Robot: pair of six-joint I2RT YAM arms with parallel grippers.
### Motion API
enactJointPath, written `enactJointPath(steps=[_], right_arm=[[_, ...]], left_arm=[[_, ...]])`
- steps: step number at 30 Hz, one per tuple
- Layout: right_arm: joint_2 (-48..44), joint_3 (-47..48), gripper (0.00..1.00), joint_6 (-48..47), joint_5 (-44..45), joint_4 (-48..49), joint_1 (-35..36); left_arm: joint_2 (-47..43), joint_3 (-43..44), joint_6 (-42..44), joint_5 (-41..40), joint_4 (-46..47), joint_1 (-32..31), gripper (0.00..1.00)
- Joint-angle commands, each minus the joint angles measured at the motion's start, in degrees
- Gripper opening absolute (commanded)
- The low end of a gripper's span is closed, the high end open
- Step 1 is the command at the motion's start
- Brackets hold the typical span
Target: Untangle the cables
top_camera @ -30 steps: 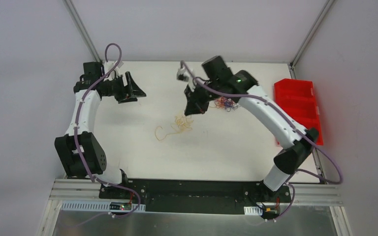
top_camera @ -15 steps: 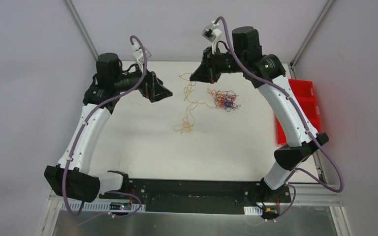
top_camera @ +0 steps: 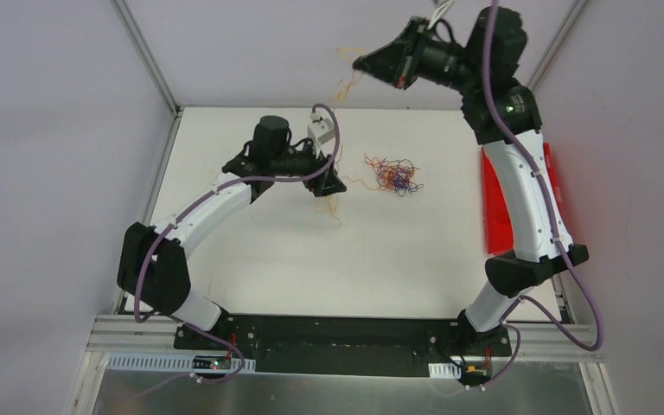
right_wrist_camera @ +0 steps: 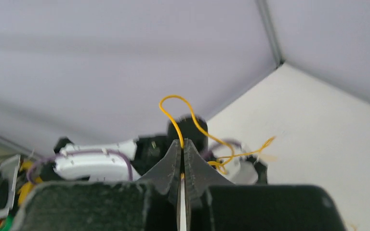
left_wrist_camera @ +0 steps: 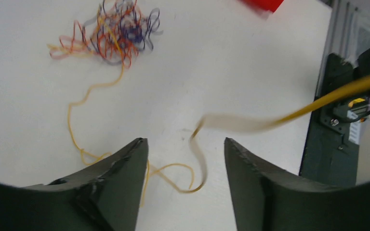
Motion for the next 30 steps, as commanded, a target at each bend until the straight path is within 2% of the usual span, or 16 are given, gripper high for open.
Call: enactJointPath(steps=[1, 4, 7, 10, 13, 18, 21, 25, 30], right_arm=[[-1.8, 7.5, 0.0, 14.9, 3.0, 15.2, -7.2], [-2.4, 8.1, 0.0, 19.2, 4.2, 18.0, -10.8], [-4.4, 4.6, 0.0, 19.0, 4.4, 18.1, -14.2], [-8.6, -5.4, 0.0, 17.5, 2.3, 15.9, -18.2], [-13.8, -17.9, 0.0, 12.4, -2.2, 12.0, -20.2], [-23.5, -36.2, 0.0, 0.7, -5.9, 1.0, -21.1], [-28.1, -41.4, 0.0, -4.9, -8.1, -4.6, -21.2], [-31.4, -39.4, 0.0, -6.5, -6.4, -8.0, -21.4], [-32.9, -30.9, 0.0, -6.1, -1.6, -7.8, -21.6]], left_arm=[[3.8, -9.6, 9.6, -3.9, 0.7, 0.3, 0.56], [7.4, -14.1, 9.9, -5.9, 3.0, 1.1, 0.39], [9.5, -14.1, 9.6, -7.1, -0.2, 3.5, 0.29], [9.1, -13.5, 6.2, -4.5, -2.5, 8.8, 0.15], [6.7, -14.4, 7.2, -4.0, -4.6, 11.3, 0.01], [3.3, -17.1, 9.3, -6.5, -8.1, 15.5, 0.0], [1.2, -17.9, 8.7, -6.5, -8.6, 18.2, 0.0], [-0.4, -18.6, 8.2, -6.6, -8.9, 19.2, 0.0], [-0.6, -18.5, 4.7, -5.2, -8.9, 19.2, 0.0]])
